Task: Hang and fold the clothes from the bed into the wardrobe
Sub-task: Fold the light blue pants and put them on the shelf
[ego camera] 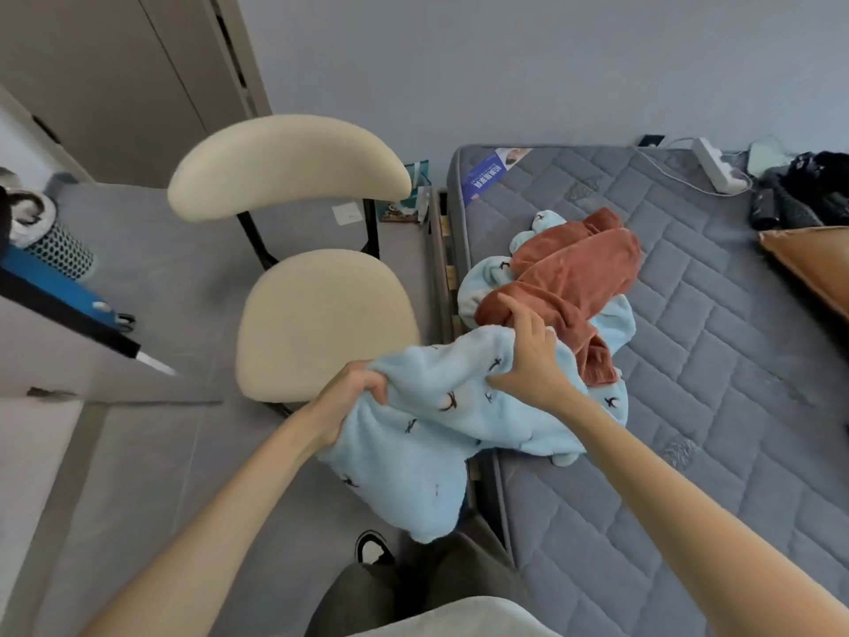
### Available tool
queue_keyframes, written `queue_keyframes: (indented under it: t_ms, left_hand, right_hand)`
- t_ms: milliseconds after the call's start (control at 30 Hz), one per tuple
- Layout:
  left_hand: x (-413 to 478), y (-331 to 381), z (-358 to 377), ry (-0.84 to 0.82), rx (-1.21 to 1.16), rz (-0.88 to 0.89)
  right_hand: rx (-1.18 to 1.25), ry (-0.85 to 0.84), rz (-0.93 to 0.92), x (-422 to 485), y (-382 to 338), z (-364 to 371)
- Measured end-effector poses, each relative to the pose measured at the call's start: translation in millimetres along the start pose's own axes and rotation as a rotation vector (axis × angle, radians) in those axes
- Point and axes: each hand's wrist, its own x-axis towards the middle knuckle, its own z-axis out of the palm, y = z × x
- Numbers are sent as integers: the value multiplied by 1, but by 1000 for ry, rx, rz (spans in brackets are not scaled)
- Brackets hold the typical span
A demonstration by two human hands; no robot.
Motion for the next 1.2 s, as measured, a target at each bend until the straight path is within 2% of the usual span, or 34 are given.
queue_keyframes:
  t_ms: [67, 133, 200, 300, 400, 467, 533, 600, 667, 767, 867, 933, 1067, 1133, 1200]
  left_hand:
    - [-23, 4, -9, 24, -4, 27]
    - [-43, 5, -21, 115, -75, 48]
    - [-62, 3, -36, 222, -164, 47]
    - [-90, -3, -64, 385, -191, 62]
    - [-119, -9, -91, 590, -110, 153]
    - [-137, -9, -105, 660, -35, 213]
    - [-154, -7, -115, 696, 142, 242]
    - [-169, 0, -123, 676, 273, 270]
    - [-188, 13, -127, 644, 262, 355]
    - [-216, 47, -120, 760, 209, 484]
    - [-246, 77, -122, 875, -4, 623]
    - [-267, 86, -123, 877, -3, 617]
    - [-302, 75, -123, 1003, 9, 616]
    - [-313, 67, -121, 1079, -35, 652]
    - [-324, 60, -118, 1097, -34, 695]
  right_hand:
    - [-194, -171, -55, 9, -18, 10]
    - [-317, -374, -93, 14, -36, 27]
    - [-249, -477, -123, 11, -55, 44]
    - [-71, -331, -205, 11, -89, 42]
    - [270, -204, -267, 18, -141, 15]
    - [428, -244, -330, 21, -185, -3]
    - [477, -320, -386, 18, -227, -12]
    - [557, -405, -427, 13, -263, -18]
    - [624, -504, -501, 7, -301, -25]
    - [588, -626, -637, -1, -353, -41]
    - [543, -742, -844, -9, -399, -54]
    - [520, -769, -925, -10, -418, -54]
    - [419, -781, -1017, -8, -435, -35]
    - [305, -809, -1088, -7, -440, -23]
    - [121, -907, -1150, -9, -443, -9]
